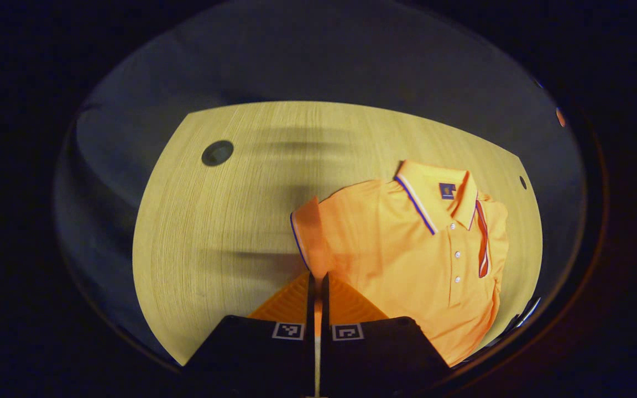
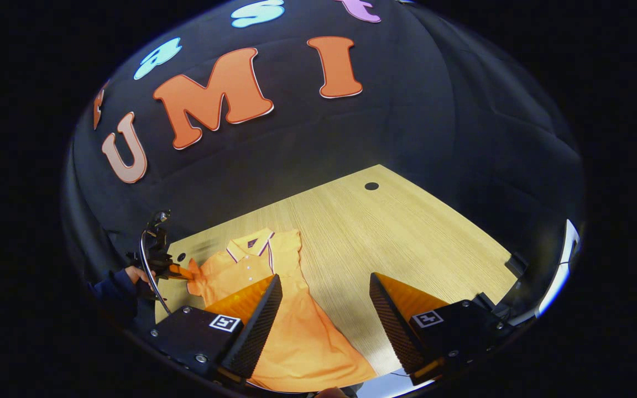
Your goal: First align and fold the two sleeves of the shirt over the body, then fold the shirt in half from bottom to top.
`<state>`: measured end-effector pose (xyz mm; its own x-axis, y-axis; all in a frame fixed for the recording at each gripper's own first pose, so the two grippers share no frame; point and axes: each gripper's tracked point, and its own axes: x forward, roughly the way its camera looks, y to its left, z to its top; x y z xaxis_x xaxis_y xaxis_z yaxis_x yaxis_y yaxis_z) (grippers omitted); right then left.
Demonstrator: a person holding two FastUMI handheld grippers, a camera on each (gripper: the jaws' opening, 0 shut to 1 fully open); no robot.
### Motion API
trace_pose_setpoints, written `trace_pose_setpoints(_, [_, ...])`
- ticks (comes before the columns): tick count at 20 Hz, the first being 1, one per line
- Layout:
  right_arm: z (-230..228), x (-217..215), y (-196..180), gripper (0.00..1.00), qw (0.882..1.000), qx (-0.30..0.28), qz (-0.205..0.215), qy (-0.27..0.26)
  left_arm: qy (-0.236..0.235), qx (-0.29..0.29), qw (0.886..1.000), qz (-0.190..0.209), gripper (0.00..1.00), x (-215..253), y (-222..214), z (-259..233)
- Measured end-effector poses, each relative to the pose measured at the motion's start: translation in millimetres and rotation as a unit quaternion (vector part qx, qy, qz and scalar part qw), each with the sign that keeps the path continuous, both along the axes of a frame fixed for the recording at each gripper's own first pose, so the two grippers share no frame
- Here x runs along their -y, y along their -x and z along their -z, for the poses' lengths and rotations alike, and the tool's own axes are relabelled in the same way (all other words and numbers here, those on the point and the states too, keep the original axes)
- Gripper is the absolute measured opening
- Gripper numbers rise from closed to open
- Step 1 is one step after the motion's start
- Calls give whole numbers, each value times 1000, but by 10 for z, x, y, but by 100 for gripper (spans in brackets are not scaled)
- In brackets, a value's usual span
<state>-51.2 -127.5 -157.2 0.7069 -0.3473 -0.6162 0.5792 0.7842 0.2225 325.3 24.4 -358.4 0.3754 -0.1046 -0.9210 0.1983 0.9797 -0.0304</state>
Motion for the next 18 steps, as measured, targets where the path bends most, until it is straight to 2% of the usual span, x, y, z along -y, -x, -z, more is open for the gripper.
trace_pose_setpoints(5, [-3, -25, 115, 97, 1000, -7, 6, 5, 11, 11, 998, 60, 4, 560, 10, -147])
trace_pose_setpoints(8, [16, -39, 253, 97, 1000, -12, 25, 7, 41, 10, 994, 100, 5, 987, 54, -170])
trace_pose_setpoints(10, [17, -68, 297, 97, 999, -14, 37, 4, 81, 9, 989, 120, 7, 1266, 103, -234])
trace_pose_setpoints(11, [10, -79, 336, 97, 999, -14, 43, 3, 106, 3, 986, 130, 13, 1374, 163, -269])
trace_pose_setpoints(12, [-4, -99, 385, 97, 999, -12, 47, 3, 128, -3, 982, 137, 27, 1472, 251, -285])
trace_pose_setpoints(13, [-15, -110, 423, 97, 999, -11, 50, 5, 141, -3, 979, 143, 50, 1513, 312, -334])
trace_pose_setpoints(15, [-17, -120, 462, 97, 999, -10, 47, 12, 124, 17, 980, 152, 96, 1412, 339, -362])
trace_pose_setpoints(18, [-29, -94, 385, 97, 999, 2, 32, 33, 112, 69, 979, 156, 97, 1276, 455, -618])
